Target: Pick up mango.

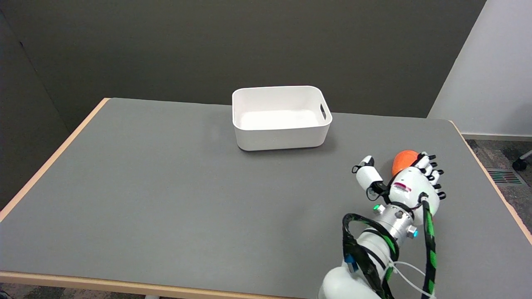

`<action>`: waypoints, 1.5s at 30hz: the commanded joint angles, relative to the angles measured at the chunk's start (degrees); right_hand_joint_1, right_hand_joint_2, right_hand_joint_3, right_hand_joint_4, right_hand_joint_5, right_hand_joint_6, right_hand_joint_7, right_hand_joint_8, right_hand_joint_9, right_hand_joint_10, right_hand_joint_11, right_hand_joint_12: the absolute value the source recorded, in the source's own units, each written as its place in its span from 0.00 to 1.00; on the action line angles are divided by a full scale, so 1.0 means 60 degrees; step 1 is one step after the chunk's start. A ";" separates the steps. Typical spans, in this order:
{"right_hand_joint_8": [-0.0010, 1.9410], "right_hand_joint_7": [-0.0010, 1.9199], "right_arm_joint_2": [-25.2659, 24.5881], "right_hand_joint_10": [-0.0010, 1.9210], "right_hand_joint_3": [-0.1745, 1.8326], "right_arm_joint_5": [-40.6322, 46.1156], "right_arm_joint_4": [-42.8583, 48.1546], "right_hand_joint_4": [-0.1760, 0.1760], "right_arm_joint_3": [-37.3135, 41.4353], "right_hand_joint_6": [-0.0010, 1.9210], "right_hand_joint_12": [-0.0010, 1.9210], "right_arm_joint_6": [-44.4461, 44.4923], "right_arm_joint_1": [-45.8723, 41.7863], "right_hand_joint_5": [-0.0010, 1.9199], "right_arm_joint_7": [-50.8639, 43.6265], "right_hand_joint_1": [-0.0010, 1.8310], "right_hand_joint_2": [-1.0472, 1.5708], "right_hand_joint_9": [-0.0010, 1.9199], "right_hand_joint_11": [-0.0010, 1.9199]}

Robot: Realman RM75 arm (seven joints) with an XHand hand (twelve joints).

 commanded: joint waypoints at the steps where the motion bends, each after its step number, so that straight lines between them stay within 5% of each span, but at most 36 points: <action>1: 0.27 0.04 0.1301 0.45 0.45 0.2987 0.1326 0.00 -0.0790 0.20 0.89 0.0408 0.2123 0.00 0.0220 0.21 0.68 0.02 0.21; 9: 0.27 0.01 0.2329 0.41 0.51 0.4925 0.1767 0.00 -0.0579 0.10 0.89 0.0207 0.2615 0.02 0.0793 0.21 0.64 0.02 0.21; 15: 0.23 0.00 0.2718 0.40 0.48 0.5005 0.1177 0.00 -0.0093 0.14 0.86 0.0373 0.2243 0.00 0.0720 0.22 0.66 0.00 0.16; 17: 0.16 0.00 0.2782 0.34 0.52 0.4903 0.0965 0.00 -0.0026 0.04 0.82 0.0502 0.2101 0.03 0.0713 0.20 0.64 0.00 0.16; 28: 0.00 0.00 0.2655 0.10 0.51 0.4553 0.0852 0.00 -0.0159 0.05 0.57 0.0599 0.1918 0.00 0.0780 0.21 0.64 0.00 0.00; 45: 0.00 0.00 0.2550 0.00 0.41 0.5771 0.2822 0.00 -0.0452 0.08 0.35 -0.0836 0.3073 0.00 0.1565 0.23 0.68 0.00 0.00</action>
